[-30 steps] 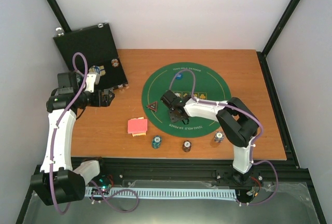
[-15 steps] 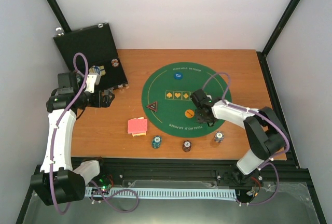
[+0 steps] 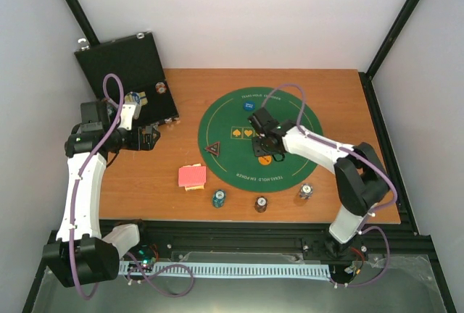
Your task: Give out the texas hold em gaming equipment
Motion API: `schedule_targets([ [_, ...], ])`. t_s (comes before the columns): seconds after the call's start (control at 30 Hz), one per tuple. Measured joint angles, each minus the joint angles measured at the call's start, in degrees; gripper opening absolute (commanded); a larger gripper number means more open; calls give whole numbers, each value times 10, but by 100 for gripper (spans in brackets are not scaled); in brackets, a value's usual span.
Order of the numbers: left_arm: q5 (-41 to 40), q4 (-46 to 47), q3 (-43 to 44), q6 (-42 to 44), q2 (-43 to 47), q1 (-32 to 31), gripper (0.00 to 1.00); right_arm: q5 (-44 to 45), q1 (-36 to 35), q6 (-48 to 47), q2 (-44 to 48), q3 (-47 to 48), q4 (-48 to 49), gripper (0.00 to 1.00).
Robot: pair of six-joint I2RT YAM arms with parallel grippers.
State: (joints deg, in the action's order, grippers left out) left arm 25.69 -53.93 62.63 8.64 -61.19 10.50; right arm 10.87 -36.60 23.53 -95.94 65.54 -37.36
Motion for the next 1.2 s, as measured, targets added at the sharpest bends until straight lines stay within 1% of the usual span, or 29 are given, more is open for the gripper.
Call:
schedule_targets([
  [0.13, 0, 0, 0, 0, 0, 0, 100, -23, -14, -9, -58, 48, 0, 33],
  [0.27, 0, -2, 4, 0, 0, 0, 100, -31, -15, -13, -113, 72, -2, 28],
  [0.37, 0, -1, 10, 0, 0, 0, 100, -34, -15, -12, -137, 75, -5, 25],
  [0.5, 0, -2, 10, 0, 0, 0, 100, -32, -15, -12, -144, 71, -5, 22],
  [0.63, 0, -2, 10, 0, 0, 0, 100, -13, -15, -12, -135, 52, 8, 21],
  [0.83, 1, -2, 10, 0, 0, 0, 100, -3, -7, 0, -75, -30, 30, 20],
  [0.97, 1, -2, 10, 0, 0, 0, 100, -3, 20, 1, -35, -78, 31, 20],
  [1.2, 2, -2, 10, 0, 0, 0, 100, -4, 70, 1, 11, -126, 24, 21],
])
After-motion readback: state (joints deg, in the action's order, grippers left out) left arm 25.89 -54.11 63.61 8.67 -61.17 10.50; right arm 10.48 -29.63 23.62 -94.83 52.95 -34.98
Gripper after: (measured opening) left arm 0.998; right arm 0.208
